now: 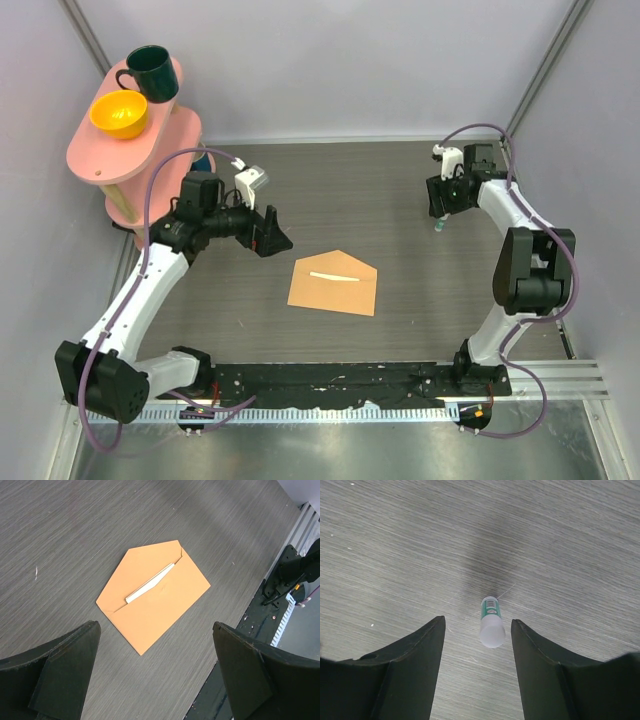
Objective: Place the letter into the envelope and seal it
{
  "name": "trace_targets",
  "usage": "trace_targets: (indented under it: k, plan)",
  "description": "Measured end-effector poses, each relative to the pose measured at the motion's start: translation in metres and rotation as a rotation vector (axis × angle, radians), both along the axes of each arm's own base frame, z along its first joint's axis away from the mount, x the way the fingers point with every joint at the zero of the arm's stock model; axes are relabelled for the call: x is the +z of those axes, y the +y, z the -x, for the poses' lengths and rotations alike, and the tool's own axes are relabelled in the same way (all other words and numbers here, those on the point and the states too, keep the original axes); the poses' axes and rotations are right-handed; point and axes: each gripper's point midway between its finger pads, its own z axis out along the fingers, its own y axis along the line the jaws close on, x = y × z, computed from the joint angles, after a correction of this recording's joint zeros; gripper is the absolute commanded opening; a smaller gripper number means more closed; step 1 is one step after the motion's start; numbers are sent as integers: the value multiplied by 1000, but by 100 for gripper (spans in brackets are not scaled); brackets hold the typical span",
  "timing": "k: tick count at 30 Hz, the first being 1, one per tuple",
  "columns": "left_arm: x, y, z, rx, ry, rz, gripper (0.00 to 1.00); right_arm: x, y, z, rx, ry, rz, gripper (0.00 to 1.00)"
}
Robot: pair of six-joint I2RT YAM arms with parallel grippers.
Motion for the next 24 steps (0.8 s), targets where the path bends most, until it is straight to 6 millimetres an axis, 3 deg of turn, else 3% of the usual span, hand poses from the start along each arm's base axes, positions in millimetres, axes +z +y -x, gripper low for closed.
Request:
trace_targets:
  k: [9, 17, 21, 24]
  plan:
    - [0, 0, 0, 1, 1, -1, 97, -18, -8, 1, -25, 32, 39, 49]
    - [0, 0, 0, 1, 0, -1, 96, -18, -10, 1, -31, 31, 47, 26]
    - [-1, 0, 0, 1, 3, -2, 98, -18, -8, 1, -28, 32, 39, 1]
    - [-2, 0, 1, -4, 5, 0, 100, -16, 3, 5, 3, 43, -14, 1]
